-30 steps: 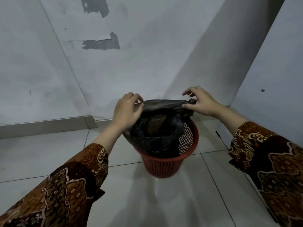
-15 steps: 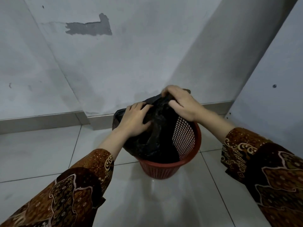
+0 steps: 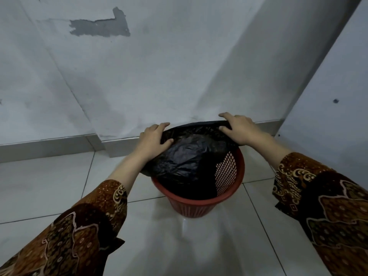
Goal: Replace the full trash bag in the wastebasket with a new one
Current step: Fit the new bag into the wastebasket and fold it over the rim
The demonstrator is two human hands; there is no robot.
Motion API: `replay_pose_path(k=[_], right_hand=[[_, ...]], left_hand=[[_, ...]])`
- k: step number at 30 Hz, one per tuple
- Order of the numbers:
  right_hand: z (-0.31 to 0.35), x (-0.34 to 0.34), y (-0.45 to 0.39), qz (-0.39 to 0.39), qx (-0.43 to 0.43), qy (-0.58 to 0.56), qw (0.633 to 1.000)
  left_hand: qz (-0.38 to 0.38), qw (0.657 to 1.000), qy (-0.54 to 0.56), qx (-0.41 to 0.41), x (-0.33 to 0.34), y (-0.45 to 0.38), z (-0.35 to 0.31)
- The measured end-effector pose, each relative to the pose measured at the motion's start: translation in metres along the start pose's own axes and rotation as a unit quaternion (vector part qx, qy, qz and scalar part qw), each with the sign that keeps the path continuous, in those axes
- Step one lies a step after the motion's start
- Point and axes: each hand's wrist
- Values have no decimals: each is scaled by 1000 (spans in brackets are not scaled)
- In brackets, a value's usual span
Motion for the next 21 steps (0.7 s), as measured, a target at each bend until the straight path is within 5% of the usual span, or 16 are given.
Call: replay_pose_path(k=[10, 15, 21], right_hand=[[-21, -2, 26, 201, -36, -134, 970], [-7, -5, 29, 128, -38, -215, 968], [14, 9, -2, 126, -43, -126, 983]], left_hand=[[100, 991, 44, 75, -6, 56, 5], [74, 996, 25, 37, -12, 57, -1], [56, 997, 52, -32, 1, 18, -13]])
Point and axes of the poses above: each hand's wrist, its own y-axis away from the middle knuckle, its own x-axis out of the palm, z = x × y, and after that the axes turned 14 degrees about y, right-handed
